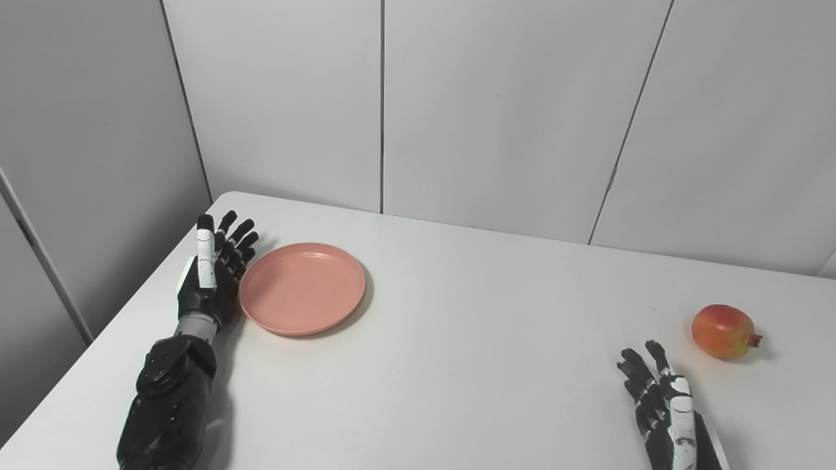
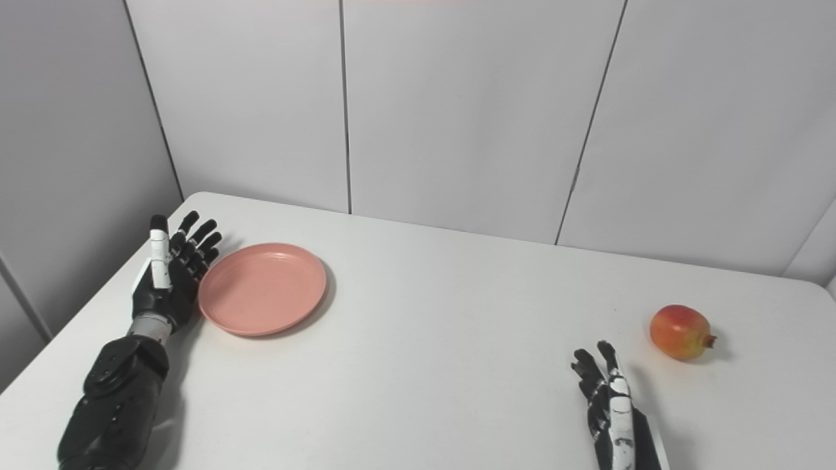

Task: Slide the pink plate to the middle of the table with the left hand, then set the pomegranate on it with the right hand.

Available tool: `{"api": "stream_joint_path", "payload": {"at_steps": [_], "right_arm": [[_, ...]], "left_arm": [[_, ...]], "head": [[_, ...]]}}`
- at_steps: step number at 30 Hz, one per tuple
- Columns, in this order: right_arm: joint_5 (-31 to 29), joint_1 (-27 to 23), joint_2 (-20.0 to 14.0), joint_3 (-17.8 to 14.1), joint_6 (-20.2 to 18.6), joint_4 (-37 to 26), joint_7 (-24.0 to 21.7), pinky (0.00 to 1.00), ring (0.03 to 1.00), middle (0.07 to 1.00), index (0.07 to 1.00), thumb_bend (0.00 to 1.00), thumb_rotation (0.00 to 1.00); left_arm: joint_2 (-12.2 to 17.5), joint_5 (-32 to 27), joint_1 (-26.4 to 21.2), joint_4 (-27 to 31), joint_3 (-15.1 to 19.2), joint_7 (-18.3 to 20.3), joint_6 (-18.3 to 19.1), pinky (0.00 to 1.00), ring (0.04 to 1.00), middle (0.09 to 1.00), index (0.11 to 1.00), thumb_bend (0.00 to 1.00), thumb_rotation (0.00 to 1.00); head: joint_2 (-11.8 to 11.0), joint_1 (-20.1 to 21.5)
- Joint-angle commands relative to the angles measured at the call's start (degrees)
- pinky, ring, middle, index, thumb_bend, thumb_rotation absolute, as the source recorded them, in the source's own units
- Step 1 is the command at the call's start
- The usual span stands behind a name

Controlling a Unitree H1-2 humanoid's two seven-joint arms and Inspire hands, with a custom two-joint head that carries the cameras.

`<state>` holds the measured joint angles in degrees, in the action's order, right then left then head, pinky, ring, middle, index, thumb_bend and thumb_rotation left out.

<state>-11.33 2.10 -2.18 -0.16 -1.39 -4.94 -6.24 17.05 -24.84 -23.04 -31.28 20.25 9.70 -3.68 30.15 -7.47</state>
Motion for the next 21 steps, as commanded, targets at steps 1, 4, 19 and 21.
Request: {"api": "stream_joint_path", "payload": {"at_steps": [1, 4, 19, 21], "right_arm": [[0.0, 1.3, 0.2, 0.2, -0.3, 1.0, -0.4, 1.00, 0.932, 0.897, 0.970, 0.78, 1.00], [0.3, 1.3, 0.3, 0.2, -0.3, 0.8, -0.1, 0.99, 0.925, 0.893, 0.967, 0.79, 1.00], [0.2, 1.3, 0.4, 0.4, -1.3, 0.3, 0.1, 0.98, 0.927, 0.890, 0.958, 0.79, 1.00], [0.3, 1.3, 0.3, 0.5, -1.3, 0.3, 0.1, 0.98, 0.928, 0.890, 0.958, 0.79, 1.00]], "left_arm": [[0.7, -0.4, -2.1, 1.7, 0.2, 0.0, 0.2, 0.96, 0.923, 0.911, 0.944, 0.98, 0.93], [0.2, -0.2, -1.7, 2.2, -0.2, 0.4, 0.4, 0.95, 0.927, 0.916, 0.943, 0.98, 0.92], [-3.5, 1.8, 1.3, 8.5, -4.0, -0.8, 5.2, 0.89, 0.887, 0.858, 0.916, 0.97, 0.91], [-3.9, 1.8, 1.5, 8.8, -4.4, -0.5, 5.6, 0.90, 0.891, 0.865, 0.909, 0.96, 0.90]], "head": [[0.1, 0.0], [0.2, 0.0], [0.7, 0.3], [0.8, 0.3]]}}
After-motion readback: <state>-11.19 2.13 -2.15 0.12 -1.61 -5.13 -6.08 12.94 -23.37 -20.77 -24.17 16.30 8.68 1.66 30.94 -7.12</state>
